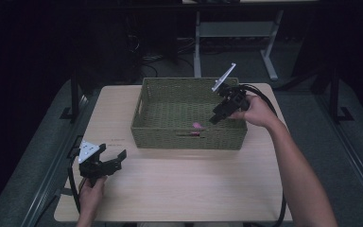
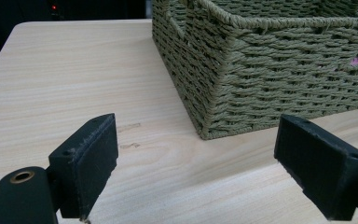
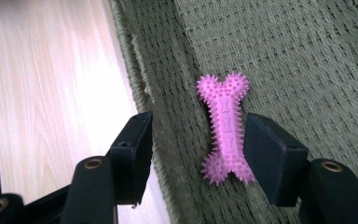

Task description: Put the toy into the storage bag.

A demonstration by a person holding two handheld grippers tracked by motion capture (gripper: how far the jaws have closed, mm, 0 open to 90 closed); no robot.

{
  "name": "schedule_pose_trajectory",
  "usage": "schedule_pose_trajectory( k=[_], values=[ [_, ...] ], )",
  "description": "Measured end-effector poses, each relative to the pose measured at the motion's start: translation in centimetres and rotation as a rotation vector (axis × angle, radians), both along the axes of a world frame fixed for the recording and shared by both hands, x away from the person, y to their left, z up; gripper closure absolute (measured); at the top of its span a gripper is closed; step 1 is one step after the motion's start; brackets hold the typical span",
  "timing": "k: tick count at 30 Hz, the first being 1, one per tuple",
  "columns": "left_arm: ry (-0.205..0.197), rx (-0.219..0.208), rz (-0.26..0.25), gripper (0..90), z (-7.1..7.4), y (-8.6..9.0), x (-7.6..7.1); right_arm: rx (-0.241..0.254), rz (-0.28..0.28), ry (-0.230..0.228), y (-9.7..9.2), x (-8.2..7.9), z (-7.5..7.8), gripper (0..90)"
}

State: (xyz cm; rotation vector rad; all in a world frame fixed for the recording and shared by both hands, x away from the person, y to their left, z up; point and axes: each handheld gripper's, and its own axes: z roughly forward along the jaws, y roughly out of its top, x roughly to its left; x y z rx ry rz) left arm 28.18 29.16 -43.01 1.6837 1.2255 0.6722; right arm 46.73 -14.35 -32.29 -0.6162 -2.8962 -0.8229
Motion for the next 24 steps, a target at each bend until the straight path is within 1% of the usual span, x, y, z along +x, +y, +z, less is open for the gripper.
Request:
schedule_pose_trajectory(
  k=[1, 3, 6, 12, 17, 24],
  values=[
    [0.000, 0.002, -0.001, 13.0, 0.0, 0.0, 0.0, 0.003, -0.003, 0.001, -0.2, -0.2, 0.0, 41.3],
    [0.000, 0.003, -0.001, 13.0, 0.0, 0.0, 0.0, -0.007, -0.003, -0.005, -0.5, -0.4, 0.2, 40.9],
    [-0.001, 0.003, -0.001, 13.0, 0.0, -0.1, 0.0, 0.010, -0.010, -0.012, -0.9, -0.9, 0.4, 40.2],
    [0.001, 0.004, 0.001, 13.0, 0.0, -0.1, 0.0, 0.005, -0.019, -0.027, -1.6, -1.8, 0.7, 38.3],
    [0.000, 0.003, -0.001, 13.0, 0.0, -0.1, 0.0, 0.001, -0.023, -0.026, -2.1, -2.4, 0.7, 37.1],
    [0.003, 0.008, -0.005, 13.0, 0.0, -0.2, 0.0, 0.015, -0.028, -0.037, -2.8, -3.4, 1.0, 36.2]
  ],
)
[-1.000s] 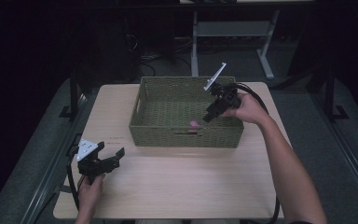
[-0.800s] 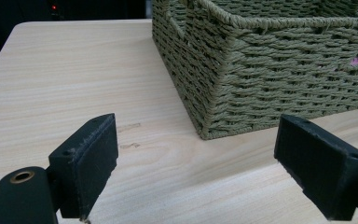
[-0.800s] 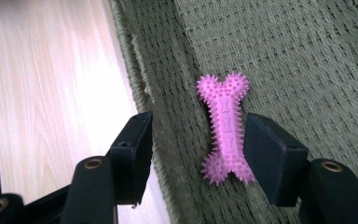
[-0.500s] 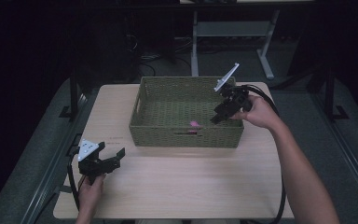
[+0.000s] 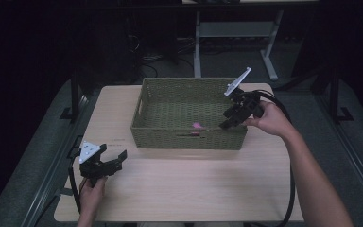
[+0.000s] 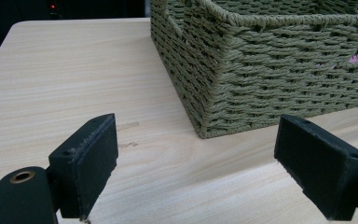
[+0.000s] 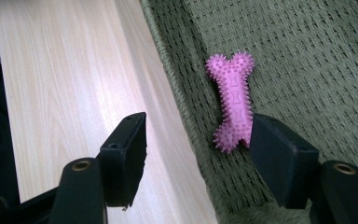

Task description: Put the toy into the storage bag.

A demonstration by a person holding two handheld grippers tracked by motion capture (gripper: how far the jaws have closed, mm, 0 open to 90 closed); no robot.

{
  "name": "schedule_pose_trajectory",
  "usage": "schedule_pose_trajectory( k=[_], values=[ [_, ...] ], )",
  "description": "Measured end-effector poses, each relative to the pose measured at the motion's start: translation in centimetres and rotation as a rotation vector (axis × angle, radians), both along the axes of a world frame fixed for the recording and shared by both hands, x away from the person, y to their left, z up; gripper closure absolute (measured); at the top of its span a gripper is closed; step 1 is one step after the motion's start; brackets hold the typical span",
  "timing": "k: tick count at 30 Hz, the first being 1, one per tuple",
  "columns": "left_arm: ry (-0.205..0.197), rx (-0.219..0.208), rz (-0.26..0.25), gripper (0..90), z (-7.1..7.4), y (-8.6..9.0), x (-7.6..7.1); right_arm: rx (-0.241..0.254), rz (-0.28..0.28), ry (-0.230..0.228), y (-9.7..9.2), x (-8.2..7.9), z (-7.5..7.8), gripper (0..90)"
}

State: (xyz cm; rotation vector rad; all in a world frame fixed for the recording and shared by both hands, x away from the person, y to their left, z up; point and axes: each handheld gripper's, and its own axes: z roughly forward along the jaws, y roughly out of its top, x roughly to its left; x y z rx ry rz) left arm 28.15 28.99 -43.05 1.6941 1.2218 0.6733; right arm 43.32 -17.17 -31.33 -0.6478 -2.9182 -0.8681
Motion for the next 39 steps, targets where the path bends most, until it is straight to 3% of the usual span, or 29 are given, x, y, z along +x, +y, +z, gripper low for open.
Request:
schedule_pose_trajectory(
  k=[31, 39],
  values=[
    [0.004, 0.007, 0.001, 13.0, -0.1, -0.2, 0.0, 0.031, -0.025, -0.013, -3.4, -4.6, -2.2, 33.9],
    [0.003, 0.009, 0.000, 13.0, -0.1, -0.2, 0.0, 0.031, -0.025, -0.016, -4.0, -6.1, -3.5, 33.1]
  ],
)
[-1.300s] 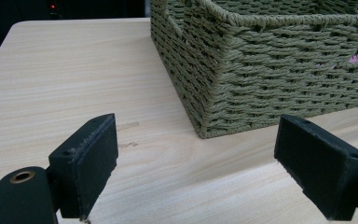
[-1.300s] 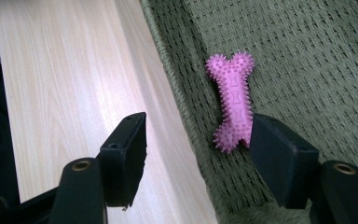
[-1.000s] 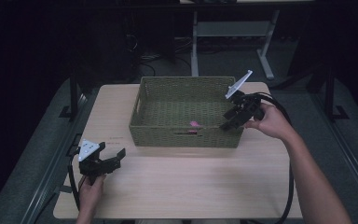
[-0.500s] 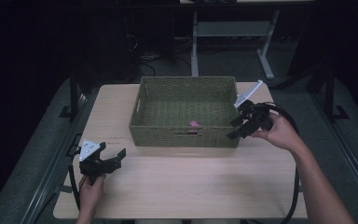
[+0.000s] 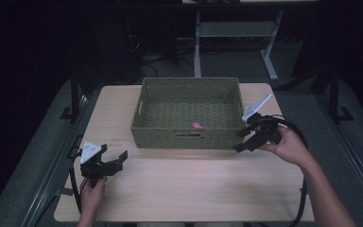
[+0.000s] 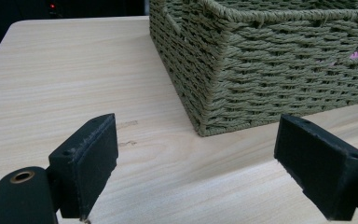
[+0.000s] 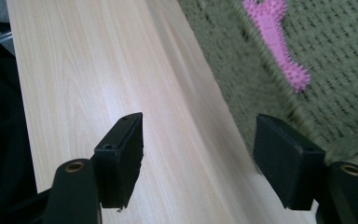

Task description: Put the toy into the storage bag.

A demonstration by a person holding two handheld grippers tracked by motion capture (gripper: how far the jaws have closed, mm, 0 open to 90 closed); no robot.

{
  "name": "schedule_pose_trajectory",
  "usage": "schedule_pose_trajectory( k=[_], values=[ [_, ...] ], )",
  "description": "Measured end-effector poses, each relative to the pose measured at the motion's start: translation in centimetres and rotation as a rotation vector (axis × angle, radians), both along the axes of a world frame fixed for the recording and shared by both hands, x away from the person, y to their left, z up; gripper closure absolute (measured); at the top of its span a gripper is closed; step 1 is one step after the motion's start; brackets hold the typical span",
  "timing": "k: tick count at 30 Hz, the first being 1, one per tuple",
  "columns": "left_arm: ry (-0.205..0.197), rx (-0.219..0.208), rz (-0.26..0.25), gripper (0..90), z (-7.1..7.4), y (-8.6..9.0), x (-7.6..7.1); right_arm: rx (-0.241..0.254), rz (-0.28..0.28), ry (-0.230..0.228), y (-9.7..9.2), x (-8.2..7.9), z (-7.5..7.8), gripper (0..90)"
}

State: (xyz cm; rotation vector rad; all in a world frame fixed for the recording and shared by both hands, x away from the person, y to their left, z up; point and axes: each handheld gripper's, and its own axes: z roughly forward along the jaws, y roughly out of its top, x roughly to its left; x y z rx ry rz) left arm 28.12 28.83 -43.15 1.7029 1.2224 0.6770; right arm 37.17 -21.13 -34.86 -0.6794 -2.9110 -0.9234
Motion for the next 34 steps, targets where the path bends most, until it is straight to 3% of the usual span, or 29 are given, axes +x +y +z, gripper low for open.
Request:
schedule_pose_trajectory(
  k=[21, 34],
  values=[
    [0.002, 0.001, 0.000, 13.0, 0.0, -0.1, 0.0, 0.003, -0.031, 0.010, -1.6, -2.7, -3.1, 31.8],
    [0.000, 0.007, -0.004, 13.0, -0.1, -0.1, 0.1, 0.001, -0.079, 0.000, -2.4, -5.9, -5.8, 29.0]
  ],
)
